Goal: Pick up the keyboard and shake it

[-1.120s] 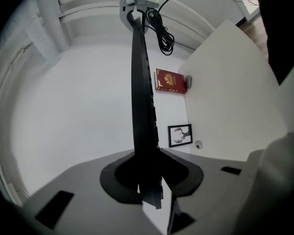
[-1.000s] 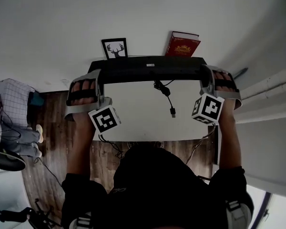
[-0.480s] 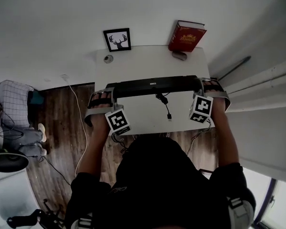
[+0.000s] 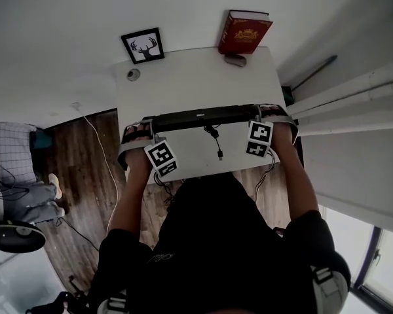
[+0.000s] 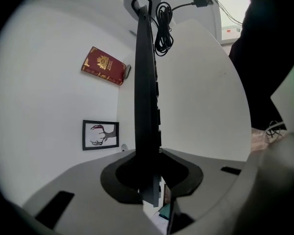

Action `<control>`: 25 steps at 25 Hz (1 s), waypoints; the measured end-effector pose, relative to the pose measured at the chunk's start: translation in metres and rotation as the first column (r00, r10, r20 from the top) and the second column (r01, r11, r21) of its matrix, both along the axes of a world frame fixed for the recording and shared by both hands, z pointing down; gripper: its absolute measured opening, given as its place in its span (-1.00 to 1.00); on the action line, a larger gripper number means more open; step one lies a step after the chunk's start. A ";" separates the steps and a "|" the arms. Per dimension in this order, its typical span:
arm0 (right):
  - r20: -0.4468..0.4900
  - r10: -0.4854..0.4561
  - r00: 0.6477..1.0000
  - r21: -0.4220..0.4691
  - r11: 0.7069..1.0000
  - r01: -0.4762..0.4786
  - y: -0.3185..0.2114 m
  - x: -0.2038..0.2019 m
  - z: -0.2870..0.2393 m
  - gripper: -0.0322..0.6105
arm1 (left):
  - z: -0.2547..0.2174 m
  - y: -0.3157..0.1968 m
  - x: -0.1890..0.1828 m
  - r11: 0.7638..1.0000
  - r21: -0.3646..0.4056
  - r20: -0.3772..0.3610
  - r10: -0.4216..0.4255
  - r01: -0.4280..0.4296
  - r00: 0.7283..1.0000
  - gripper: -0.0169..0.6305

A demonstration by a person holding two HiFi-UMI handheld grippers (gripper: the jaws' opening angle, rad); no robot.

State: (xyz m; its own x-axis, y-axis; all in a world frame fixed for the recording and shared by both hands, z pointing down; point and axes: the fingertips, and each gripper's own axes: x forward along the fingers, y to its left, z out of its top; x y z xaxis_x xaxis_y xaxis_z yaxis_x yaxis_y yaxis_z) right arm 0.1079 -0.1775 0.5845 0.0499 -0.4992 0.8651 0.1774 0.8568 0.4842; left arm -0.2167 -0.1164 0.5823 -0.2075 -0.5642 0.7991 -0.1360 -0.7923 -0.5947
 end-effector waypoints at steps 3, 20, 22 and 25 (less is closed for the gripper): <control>0.004 -0.004 1.000 -0.087 0.996 0.004 -0.001 0.002 0.021 -0.62 | 0.010 0.002 0.001 0.996 -0.088 0.015 0.013 -0.012 1.000 -0.68; -0.014 -0.007 1.000 -0.413 0.911 0.000 0.002 0.024 0.097 -0.62 | 0.074 -0.007 0.034 0.915 -0.397 -0.130 0.026 -0.077 0.991 -0.69; 0.008 0.004 1.000 -0.425 0.905 0.000 -0.001 0.023 0.096 -0.62 | 0.074 -0.011 0.033 0.908 -0.410 -0.132 0.032 -0.084 0.991 -0.69; 0.056 0.014 0.998 -0.384 0.923 0.008 -0.019 0.021 0.096 -0.61 | 0.072 -0.018 0.032 0.905 -0.418 -0.146 0.019 -0.079 0.989 -0.69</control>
State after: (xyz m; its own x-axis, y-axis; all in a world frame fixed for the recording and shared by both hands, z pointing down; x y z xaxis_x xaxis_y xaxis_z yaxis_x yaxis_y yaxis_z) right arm 0.1285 -0.1967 0.6802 -0.0039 -0.1280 0.9918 0.1566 0.9795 0.1270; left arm -0.1851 -0.1342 0.6546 -0.0619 -0.1745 0.9827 -0.1461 -0.9724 -0.1818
